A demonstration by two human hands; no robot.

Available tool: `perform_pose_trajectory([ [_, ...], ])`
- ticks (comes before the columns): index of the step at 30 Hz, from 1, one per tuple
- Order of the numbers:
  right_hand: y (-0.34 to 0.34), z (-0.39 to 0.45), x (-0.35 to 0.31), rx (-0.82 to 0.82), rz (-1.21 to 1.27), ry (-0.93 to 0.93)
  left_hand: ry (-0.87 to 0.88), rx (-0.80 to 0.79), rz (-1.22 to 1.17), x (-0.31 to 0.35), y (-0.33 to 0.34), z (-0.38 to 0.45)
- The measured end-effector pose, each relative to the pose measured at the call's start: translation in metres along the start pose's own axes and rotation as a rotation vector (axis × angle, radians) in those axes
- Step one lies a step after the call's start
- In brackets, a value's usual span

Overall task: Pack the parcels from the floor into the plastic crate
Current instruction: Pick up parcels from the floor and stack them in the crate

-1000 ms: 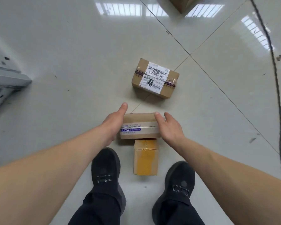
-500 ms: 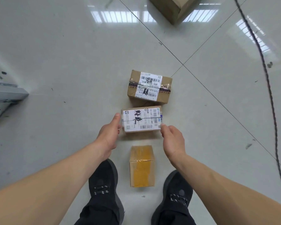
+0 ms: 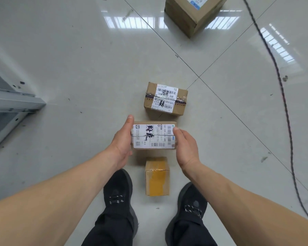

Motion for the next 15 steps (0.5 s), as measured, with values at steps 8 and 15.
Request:
perform_pose_trajectory([
  [8, -0.039, -0.146, -0.090, 0.011, -0.023, -0.053, 0.092, 0.043, -0.065, 0.059, -0.046, -0.172],
  [15, -0.077, -0.301, -0.206, -0.044, -0.112, -0.266, 0.229, 0.088, -0.195, 0.100, -0.088, -0.357],
])
Point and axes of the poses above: each hand's wrist, its own z-axis towards the middle knuckle, its own y-axis out of the palm, x = y × z, the point moved 6 cm from there along z, towards the middle knuckle, and after that the axes turned 1 degree about -z, right-handed, at the moved point
